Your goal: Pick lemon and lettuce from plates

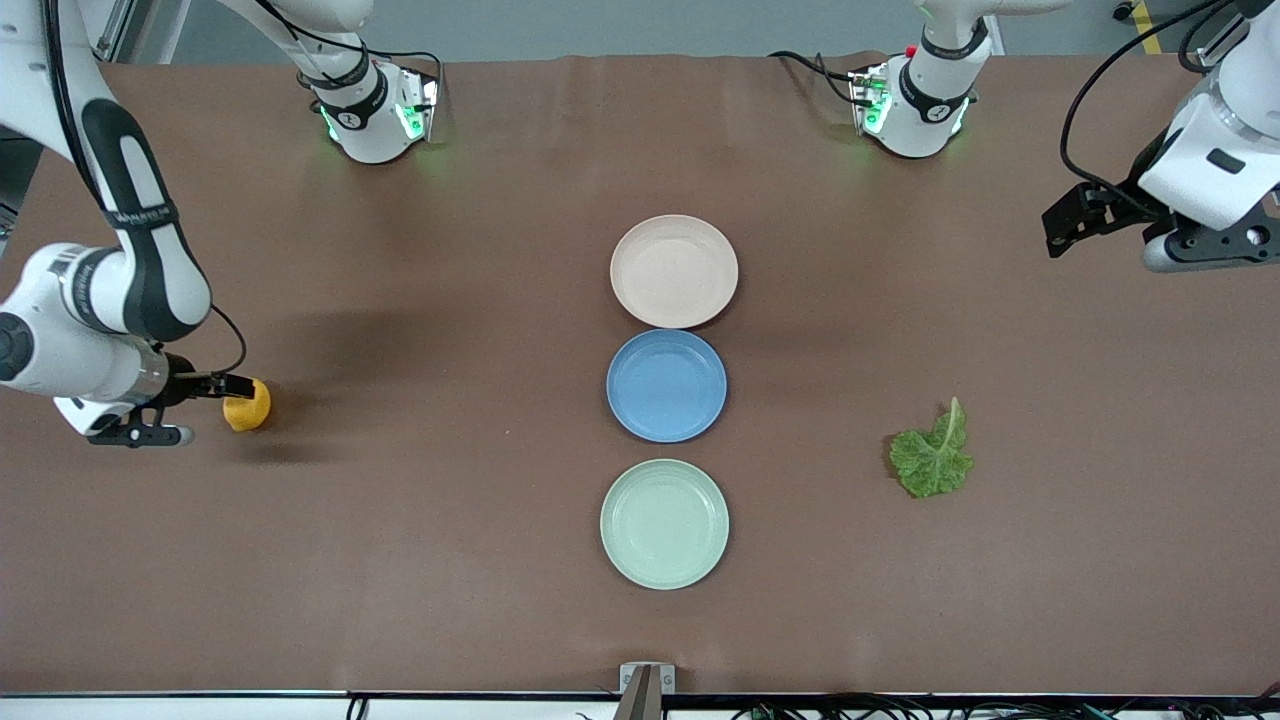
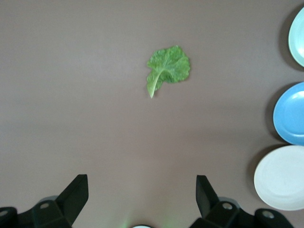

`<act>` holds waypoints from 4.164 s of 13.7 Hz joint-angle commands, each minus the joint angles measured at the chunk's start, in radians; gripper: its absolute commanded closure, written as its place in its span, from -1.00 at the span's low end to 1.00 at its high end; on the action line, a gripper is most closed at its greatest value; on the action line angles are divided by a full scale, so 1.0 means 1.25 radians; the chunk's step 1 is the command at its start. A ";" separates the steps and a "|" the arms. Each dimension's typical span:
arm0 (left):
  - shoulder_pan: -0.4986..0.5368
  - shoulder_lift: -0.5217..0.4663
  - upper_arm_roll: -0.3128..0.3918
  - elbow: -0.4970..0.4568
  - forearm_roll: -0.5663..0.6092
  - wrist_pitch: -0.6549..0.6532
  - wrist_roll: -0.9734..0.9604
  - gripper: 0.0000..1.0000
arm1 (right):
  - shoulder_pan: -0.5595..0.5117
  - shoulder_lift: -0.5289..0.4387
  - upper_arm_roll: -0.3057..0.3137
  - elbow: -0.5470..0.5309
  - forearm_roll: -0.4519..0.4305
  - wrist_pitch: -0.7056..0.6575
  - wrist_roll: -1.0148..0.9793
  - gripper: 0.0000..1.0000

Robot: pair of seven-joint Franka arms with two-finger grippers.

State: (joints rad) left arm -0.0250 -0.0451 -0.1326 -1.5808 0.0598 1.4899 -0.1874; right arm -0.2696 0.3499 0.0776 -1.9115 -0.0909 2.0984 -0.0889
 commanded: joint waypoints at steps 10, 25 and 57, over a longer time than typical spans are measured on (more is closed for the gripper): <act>-0.022 -0.061 0.039 -0.062 -0.047 0.050 0.063 -1.00 | 0.170 -0.211 0.010 0.259 0.035 -0.441 0.207 -0.99; -0.024 -0.061 0.014 -0.063 -0.044 0.021 0.049 -1.00 | 0.168 -0.318 0.007 0.358 0.054 -0.517 0.158 -1.00; -0.018 -0.042 -0.008 -0.066 -0.053 0.084 0.048 -1.00 | 0.168 -0.316 0.007 0.350 0.054 -0.514 0.157 -1.00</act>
State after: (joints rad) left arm -0.0548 -0.0947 -0.1390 -1.6585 0.0108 1.5779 -0.1208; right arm -0.0564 -0.0302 0.0866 -1.4562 -0.0394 1.4458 0.1153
